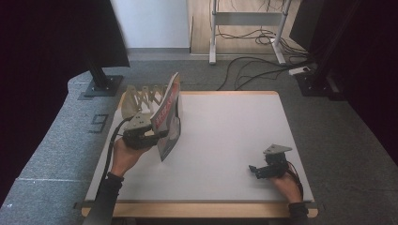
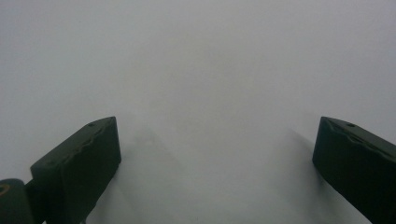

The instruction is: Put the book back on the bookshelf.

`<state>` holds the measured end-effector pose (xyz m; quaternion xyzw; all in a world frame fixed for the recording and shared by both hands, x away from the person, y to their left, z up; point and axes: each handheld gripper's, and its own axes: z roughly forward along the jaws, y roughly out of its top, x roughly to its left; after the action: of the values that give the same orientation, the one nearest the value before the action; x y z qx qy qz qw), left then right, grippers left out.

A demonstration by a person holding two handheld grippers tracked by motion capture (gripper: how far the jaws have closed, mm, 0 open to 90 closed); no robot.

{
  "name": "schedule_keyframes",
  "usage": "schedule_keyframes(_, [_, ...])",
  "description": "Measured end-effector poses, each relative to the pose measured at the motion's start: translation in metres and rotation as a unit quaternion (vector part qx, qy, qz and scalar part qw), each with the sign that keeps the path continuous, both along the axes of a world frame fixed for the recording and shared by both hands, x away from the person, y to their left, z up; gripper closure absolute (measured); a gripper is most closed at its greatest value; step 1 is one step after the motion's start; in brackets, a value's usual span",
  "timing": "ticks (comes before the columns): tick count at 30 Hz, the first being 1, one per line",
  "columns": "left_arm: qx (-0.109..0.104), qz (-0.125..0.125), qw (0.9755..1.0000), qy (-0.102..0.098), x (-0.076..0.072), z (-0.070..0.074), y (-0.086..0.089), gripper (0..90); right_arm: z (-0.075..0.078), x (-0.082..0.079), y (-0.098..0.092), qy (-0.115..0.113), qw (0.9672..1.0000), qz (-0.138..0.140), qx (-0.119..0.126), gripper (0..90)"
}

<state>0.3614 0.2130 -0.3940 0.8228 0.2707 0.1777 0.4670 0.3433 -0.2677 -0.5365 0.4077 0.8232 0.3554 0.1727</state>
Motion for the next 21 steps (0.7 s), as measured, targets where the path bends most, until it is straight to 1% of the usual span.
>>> schedule_keyframes(5, [0.002, 0.002, 1.0000, 0.005, -0.009, -0.013, 0.004, 61.0, 0.000, 0.000, 0.000, -0.001, 1.0000, 0.001, 0.000, 0.6])
schedule_keyframes(9, [0.011, 0.008, 0.9998, 0.012, -0.015, -0.023, 0.007, 63.5, 0.000, 0.000, 0.000, 0.000, 1.0000, 0.000, 0.000, 0.7])
schedule_keyframes(11, [0.018, 0.013, 0.9996, 0.015, -0.017, -0.027, 0.007, 67.7, 0.000, 0.000, 0.000, 0.000, 1.0000, 0.000, 0.000, 0.7])
schedule_keyframes(13, [0.031, 0.022, 0.9992, 0.014, -0.018, -0.030, 0.006, 75.2, 0.000, 0.000, 0.000, 0.000, 1.0000, 0.000, 0.000, 0.7])
schedule_keyframes(15, [0.033, 0.025, 0.9991, 0.009, -0.019, -0.031, 0.005, 78.8, 0.000, 0.000, 0.000, 0.000, 1.0000, 0.000, 0.000, 0.7])
schedule_keyframes(17, [0.039, 0.037, 0.9986, -0.002, -0.020, -0.031, 0.002, 82.5, 0.000, 0.000, 0.000, 0.000, 1.0000, 0.000, 0.000, 0.7])
schedule_keyframes(18, [0.040, 0.040, 0.9984, -0.003, -0.019, -0.031, 0.002, 85.3, 0.000, 0.000, 0.000, 0.000, 1.0000, 0.000, 0.000, 0.7])
schedule_keyframes(21, [0.034, 0.042, 0.9986, -0.001, -0.016, -0.030, 0.001, 86.1, 0.000, 0.000, 0.000, 0.000, 1.0000, 0.000, 0.000, 0.7])
